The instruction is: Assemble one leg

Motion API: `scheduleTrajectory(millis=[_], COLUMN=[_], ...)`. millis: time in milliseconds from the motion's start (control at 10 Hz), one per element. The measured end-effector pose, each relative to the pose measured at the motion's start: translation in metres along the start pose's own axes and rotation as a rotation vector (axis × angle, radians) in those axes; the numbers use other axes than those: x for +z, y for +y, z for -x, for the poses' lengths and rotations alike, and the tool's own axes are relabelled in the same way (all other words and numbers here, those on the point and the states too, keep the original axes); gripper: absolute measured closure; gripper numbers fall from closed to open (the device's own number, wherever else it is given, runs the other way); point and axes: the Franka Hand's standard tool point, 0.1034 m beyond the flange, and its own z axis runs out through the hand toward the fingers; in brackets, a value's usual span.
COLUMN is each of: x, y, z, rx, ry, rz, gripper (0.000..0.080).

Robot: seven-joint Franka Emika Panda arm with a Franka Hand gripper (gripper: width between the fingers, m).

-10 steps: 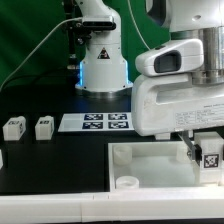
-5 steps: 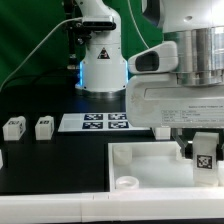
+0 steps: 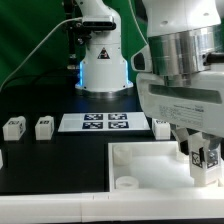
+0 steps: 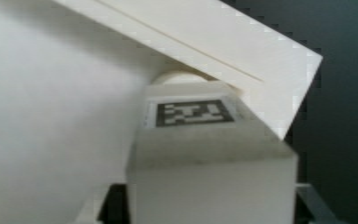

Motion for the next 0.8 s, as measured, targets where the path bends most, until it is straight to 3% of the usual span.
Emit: scheduleTrajectory(millis=[100,300,400,500,600,700,800], x=[0.001,0.003,0.002,0.002,0.003,0.003,0.003], y=[0.002,0.004,0.004,0.004,0.004,0.004,0.004], z=[0.002,0.009,0.009,0.009,0.010,0.010,0.012], rx=[0.154,0.469,0.442,0.441,0.438,0.416,0.395], ry=[-0.014,-0.017,-0.014,-0.014,-0.014,-0.014,-0.012], rz=[-0.004,-0.038,-0.041,-0.040,-0.040,-0.040,-0.038], gripper=[0.0504,0.0504,0.0504,0.0454,0.0287,0.0287,0.0179])
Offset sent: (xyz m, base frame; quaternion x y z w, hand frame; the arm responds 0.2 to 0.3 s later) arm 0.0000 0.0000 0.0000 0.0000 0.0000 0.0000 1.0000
